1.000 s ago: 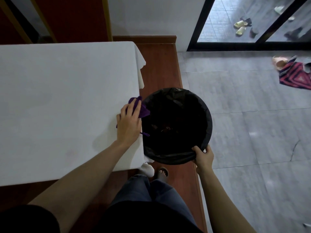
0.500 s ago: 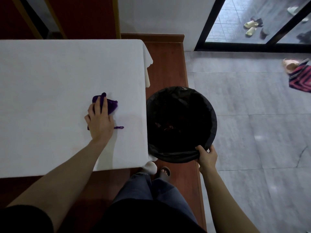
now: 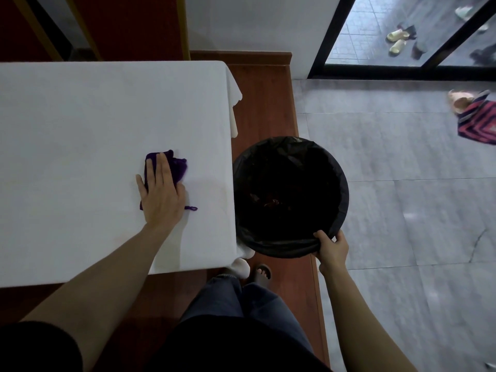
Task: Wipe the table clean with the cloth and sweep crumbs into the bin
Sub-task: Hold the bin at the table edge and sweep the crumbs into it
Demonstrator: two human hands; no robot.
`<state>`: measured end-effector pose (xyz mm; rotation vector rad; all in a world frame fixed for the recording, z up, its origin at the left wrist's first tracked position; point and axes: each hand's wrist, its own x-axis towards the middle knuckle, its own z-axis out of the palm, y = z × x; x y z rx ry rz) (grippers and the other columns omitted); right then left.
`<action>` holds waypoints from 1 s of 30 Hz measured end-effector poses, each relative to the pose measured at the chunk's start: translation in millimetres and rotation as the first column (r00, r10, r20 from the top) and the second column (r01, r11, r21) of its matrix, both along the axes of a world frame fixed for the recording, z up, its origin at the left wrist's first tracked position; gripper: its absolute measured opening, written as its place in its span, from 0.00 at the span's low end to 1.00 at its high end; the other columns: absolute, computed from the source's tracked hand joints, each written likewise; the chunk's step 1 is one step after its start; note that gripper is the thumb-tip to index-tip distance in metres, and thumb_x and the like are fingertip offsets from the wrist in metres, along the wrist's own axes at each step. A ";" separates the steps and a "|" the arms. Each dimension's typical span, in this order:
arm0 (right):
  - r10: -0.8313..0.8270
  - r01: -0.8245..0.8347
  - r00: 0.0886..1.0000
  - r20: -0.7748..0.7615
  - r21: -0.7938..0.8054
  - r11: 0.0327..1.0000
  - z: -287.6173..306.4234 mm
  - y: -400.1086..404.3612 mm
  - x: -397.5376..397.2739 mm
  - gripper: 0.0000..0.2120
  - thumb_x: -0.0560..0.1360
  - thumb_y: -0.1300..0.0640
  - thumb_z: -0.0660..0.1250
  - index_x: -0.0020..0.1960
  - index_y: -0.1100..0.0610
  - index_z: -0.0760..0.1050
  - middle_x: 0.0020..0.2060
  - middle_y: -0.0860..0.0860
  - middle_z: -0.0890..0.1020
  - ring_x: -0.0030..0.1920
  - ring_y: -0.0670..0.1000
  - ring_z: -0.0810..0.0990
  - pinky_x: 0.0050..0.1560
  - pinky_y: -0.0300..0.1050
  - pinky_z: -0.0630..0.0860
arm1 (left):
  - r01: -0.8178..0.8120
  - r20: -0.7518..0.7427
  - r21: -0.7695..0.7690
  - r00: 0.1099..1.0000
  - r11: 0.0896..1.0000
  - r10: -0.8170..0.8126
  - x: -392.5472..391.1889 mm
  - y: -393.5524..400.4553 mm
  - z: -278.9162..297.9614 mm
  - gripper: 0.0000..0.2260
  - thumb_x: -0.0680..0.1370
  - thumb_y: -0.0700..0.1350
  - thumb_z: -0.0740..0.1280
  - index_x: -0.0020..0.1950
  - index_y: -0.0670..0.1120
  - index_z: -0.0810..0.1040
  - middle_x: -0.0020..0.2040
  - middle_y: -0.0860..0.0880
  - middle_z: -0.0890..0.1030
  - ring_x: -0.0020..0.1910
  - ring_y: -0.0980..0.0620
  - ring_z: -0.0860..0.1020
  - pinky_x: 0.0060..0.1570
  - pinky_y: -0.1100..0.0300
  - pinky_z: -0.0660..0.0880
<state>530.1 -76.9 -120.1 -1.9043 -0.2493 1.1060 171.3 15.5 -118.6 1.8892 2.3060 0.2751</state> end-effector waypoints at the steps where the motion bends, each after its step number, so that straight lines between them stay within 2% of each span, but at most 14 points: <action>1: -0.003 0.003 1.000 0.002 -0.001 1.000 -0.7 0.1 0.4 0.10 0.73 0.69 0.65 0.50 0.57 0.74 0.37 0.54 0.77 0.40 0.55 0.77 0.47 0.56 0.79 | 0.006 -0.009 -0.005 1.000 1.000 -0.006 -1.1 0.1 -1.1 0.30 0.81 0.46 0.54 0.81 0.41 0.49 0.81 0.42 0.55 0.80 0.43 0.51 0.77 0.40 0.46; 4: -0.007 0.007 1.000 0.007 0.000 1.000 -3.3 0.9 2.1 0.12 0.73 0.69 0.66 0.45 0.52 0.75 0.37 0.54 0.78 0.41 0.56 0.78 0.49 0.58 0.78 | 0.020 -0.039 -0.032 0.999 0.999 -0.022 -3.5 1.2 -3.1 0.29 0.80 0.50 0.49 0.81 0.42 0.52 0.81 0.42 0.55 0.80 0.44 0.51 0.77 0.40 0.46; 12: -0.017 0.017 0.999 0.029 -0.006 1.000 -1.5 4.8 10.4 0.12 0.72 0.68 0.67 0.45 0.50 0.75 0.39 0.54 0.78 0.42 0.58 0.78 0.47 0.58 0.78 | -0.010 0.016 -0.021 1.000 1.000 0.011 -0.7 6.9 1.3 0.27 0.83 0.48 0.56 0.81 0.42 0.55 0.81 0.43 0.56 0.81 0.44 0.50 0.77 0.40 0.44; 15: -0.019 0.019 0.999 0.028 0.000 1.000 0.3 4.9 17.2 0.13 0.72 0.67 0.67 0.45 0.49 0.75 0.39 0.53 0.79 0.42 0.57 0.80 0.49 0.60 0.79 | 0.069 0.061 0.046 0.996 0.997 -0.072 14.4 18.4 10.0 0.25 0.83 0.48 0.56 0.79 0.41 0.59 0.80 0.42 0.59 0.80 0.42 0.52 0.77 0.40 0.47; 18: -0.026 0.026 0.999 0.045 -0.003 1.000 1.2 3.7 27.1 0.12 0.71 0.67 0.68 0.44 0.50 0.75 0.39 0.53 0.79 0.43 0.57 0.79 0.49 0.64 0.79 | 0.208 0.219 0.097 0.950 0.973 -0.224 46.6 35.5 23.3 0.25 0.83 0.50 0.53 0.79 0.43 0.59 0.80 0.44 0.59 0.80 0.44 0.53 0.78 0.46 0.47; 21: -0.058 0.058 0.997 0.040 0.000 0.998 5.2 4.4 37.9 0.11 0.72 0.67 0.67 0.45 0.51 0.74 0.39 0.54 0.78 0.42 0.58 0.78 0.48 0.61 0.78 | 0.322 0.390 0.108 0.857 0.941 -0.338 87.8 58.3 33.5 0.23 0.84 0.48 0.56 0.79 0.44 0.61 0.78 0.45 0.62 0.78 0.47 0.59 0.77 0.51 0.56; 24: -0.068 0.068 0.998 0.019 0.011 0.998 6.7 7.6 52.8 0.10 0.74 0.68 0.65 0.50 0.55 0.74 0.39 0.54 0.78 0.42 0.57 0.78 0.47 0.58 0.79 | 0.414 0.470 0.014 0.800 0.910 -0.372 132.9 82.2 34.7 0.24 0.83 0.46 0.59 0.79 0.45 0.61 0.79 0.45 0.62 0.77 0.48 0.61 0.76 0.51 0.59; 27: -0.049 0.049 0.999 0.012 -0.001 0.999 4.7 11.7 72.5 0.10 0.74 0.68 0.65 0.53 0.57 0.74 0.44 0.56 0.78 0.43 0.57 0.79 0.44 0.56 0.80 | 0.391 0.555 -0.195 0.800 0.899 -0.228 169.2 102.7 22.5 0.26 0.83 0.45 0.59 0.81 0.44 0.56 0.80 0.44 0.58 0.78 0.47 0.59 0.76 0.53 0.57; 30: -0.020 0.020 1.000 0.010 -0.026 0.999 -3.8 16.3 89.7 0.13 0.74 0.67 0.65 0.58 0.59 0.73 0.48 0.57 0.79 0.46 0.57 0.80 0.39 0.50 0.82 | 0.363 0.578 -0.350 0.809 0.864 -0.106 191.4 116.1 2.7 0.25 0.83 0.44 0.58 0.80 0.45 0.58 0.78 0.43 0.62 0.76 0.44 0.63 0.75 0.49 0.62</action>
